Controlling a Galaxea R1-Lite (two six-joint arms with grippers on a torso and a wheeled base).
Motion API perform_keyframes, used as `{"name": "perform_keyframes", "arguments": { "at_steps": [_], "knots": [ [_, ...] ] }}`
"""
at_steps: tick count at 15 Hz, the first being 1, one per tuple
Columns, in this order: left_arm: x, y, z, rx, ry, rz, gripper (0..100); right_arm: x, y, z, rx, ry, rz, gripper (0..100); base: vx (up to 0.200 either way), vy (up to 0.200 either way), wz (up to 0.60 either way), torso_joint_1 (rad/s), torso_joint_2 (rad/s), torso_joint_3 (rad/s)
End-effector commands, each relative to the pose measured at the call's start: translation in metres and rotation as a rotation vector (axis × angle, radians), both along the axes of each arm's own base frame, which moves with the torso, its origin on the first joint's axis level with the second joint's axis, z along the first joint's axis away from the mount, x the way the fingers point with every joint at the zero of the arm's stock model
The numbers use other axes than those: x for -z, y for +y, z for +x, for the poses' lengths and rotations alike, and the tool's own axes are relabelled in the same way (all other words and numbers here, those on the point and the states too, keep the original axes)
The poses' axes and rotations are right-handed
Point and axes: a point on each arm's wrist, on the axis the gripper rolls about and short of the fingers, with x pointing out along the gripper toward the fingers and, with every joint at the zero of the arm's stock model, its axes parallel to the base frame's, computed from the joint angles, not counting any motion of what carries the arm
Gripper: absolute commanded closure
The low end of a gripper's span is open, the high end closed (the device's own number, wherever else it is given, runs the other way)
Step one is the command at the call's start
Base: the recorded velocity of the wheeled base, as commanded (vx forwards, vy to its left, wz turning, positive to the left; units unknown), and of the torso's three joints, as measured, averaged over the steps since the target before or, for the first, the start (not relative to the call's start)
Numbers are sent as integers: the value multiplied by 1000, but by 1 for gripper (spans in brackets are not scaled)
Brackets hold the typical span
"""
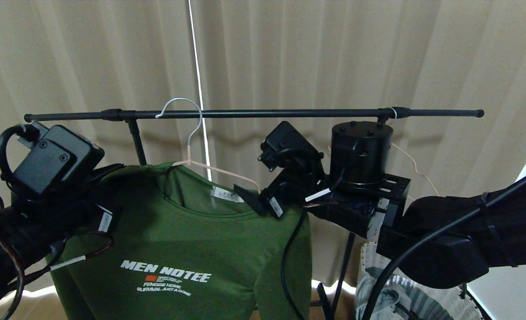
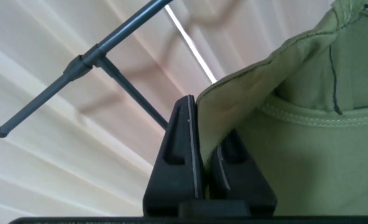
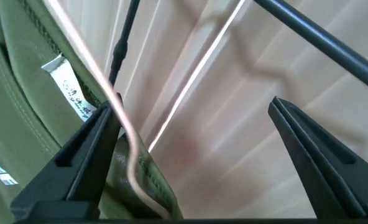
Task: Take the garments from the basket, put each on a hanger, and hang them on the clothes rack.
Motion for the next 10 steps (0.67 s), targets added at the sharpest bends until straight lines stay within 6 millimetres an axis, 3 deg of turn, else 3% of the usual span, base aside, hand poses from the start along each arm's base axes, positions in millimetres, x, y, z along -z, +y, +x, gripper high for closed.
{"name": "perform_keyframes", "arguments": {
  "at_steps": [1, 2, 3, 10],
  "knots": [
    [-1, -1, 0, 4, -5, -2, 100, 2, 4, -2, -13, 2, -7, 0, 0, 0, 0, 0, 0, 0],
    [-1, -1, 0, 4, -5, -2, 100, 3, 4, -3, -15, 3, -8, 0, 0, 0, 0, 0, 0, 0],
    [-1, -1, 0, 7, -4, -2, 100, 2, 6, -4, -21, 1, -5, 100, 0, 0, 0, 0, 0, 0],
    [-2, -5, -2, 29, -6, -17, 100, 2, 10, -8, -35, -3, -1, 100, 0, 0, 0, 0, 0, 0]
  ]
}}
